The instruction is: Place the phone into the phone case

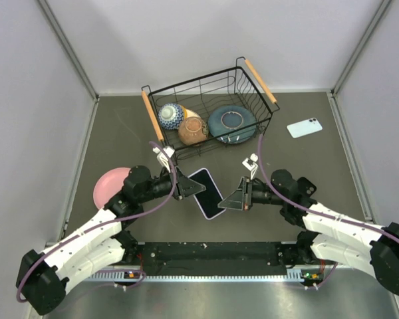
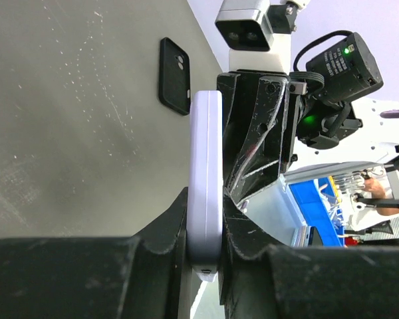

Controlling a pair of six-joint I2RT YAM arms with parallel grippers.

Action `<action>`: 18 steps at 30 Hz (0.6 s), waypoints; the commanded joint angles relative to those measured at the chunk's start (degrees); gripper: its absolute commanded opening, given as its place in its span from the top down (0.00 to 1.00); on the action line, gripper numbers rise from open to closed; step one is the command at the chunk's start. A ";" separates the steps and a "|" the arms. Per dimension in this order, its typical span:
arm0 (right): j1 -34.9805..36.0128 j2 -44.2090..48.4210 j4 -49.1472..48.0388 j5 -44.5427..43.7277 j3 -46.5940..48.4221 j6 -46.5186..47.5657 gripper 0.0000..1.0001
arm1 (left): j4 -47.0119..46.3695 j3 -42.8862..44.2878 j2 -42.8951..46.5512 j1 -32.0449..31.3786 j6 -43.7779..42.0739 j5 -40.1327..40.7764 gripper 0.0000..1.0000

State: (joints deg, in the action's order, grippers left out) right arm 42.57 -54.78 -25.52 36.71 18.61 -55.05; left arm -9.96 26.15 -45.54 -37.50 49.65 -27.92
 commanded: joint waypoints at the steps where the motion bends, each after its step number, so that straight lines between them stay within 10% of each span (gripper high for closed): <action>1: 0.68 3.09 -4.86 -0.94 3.29 -1.04 0.72 | -0.23 0.92 -1.83 -0.39 -4.40 -0.96 1.00; 9: 0.68 7.15 -2.17 0.20 2.92 7.76 0.34 | -7.35 0.57 -3.06 -0.39 -0.61 -12.76 1.00; 18: 0.67 -2.51 -6.63 4.41 6.00 10.67 0.46 | -15.09 -0.49 -5.35 -0.39 2.73 -19.53 1.00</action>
State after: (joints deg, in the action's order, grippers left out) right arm 42.74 -53.56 -25.45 37.69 21.82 -45.95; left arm -15.51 25.28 -50.33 -37.69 50.04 -42.52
